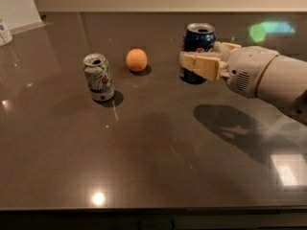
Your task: Place pepsi can upright
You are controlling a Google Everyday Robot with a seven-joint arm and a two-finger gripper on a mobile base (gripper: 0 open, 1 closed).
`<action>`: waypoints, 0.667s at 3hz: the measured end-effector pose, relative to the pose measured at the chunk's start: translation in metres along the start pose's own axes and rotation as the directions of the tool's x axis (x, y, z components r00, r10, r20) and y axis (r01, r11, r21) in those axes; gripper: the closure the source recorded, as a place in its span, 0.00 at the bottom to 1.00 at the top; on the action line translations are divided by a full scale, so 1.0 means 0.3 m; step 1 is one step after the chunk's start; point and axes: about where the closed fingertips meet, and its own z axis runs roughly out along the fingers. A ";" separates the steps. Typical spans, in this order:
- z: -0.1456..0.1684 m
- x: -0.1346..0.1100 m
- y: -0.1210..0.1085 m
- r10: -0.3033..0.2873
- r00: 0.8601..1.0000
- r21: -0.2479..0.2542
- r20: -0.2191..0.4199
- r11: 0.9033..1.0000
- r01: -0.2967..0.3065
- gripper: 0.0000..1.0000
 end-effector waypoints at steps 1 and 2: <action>-0.004 -0.024 0.036 -0.006 1.000 -0.013 -0.014 1.000 0.005 1.00; -0.008 -0.047 0.074 -0.018 0.999 -0.033 -0.031 0.999 0.017 1.00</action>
Offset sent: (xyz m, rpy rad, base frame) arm 0.0175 -0.0366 -0.0255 -0.0067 -0.0704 -0.0609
